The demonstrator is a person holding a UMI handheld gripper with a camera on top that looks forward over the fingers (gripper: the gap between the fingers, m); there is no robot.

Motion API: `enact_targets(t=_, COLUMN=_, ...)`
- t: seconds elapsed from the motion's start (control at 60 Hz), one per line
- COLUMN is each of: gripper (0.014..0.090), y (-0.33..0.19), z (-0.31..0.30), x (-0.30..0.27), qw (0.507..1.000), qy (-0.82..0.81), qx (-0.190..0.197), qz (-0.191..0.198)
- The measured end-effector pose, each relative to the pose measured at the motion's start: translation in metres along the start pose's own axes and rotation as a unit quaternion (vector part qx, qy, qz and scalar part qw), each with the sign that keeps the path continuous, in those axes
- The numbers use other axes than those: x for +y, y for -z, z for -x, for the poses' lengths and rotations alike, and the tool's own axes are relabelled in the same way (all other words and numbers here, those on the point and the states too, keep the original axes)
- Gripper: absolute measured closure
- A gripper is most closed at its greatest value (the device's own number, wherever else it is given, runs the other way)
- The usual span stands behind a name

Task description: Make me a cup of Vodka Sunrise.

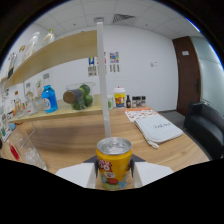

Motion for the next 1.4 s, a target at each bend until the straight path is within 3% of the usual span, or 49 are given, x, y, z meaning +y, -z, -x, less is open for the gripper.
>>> enact_targets(t=0.15, gripper=0.0529, y=-0.006, z=0.005, x=0.031, qw=0.999, qy=0.015, qx=-0.013, qz=0.035)
enact_targets(t=0.267, gripper=0.0525, y=-0.006, z=0.007, x=0.030, qw=0.999, qy=0.022, qx=-0.012, qz=0.033)
enact_targets(t=0.667, gripper=0.0505, y=0.006, z=-0.007, x=0.043, qw=0.998, qy=0.015, qx=0.029, qz=0.058)
enact_targets(t=0.7, gripper=0.0474, y=0.007, z=-0.007, x=0.043, qw=0.997, qy=0.019, qx=0.033, qz=0.063)
enact_targets(t=0.767, gripper=0.0306, y=0.014, z=-0.013, x=0.035, qw=0.996, qy=0.027, qx=0.057, qz=0.059)
enact_targets(t=0.85, gripper=0.0185, y=0.027, z=-0.013, x=0.022, qw=0.995, qy=0.037, qx=0.076, qz=0.058)
enact_targets(t=0.983, gripper=0.0182, y=0.067, z=-0.001, x=-0.010, qw=0.993, qy=0.047, qx=0.097, qz=0.044)
enact_targets(t=1.2, gripper=0.0188, y=0.125, z=0.077, x=-0.041, qw=0.997, qy=0.035, qx=0.068, qz=0.015)
enact_targets(t=1.4, gripper=0.0185, y=0.147, z=0.170, x=-0.011, qw=0.999, qy=0.025, qx=0.008, qz=0.026)
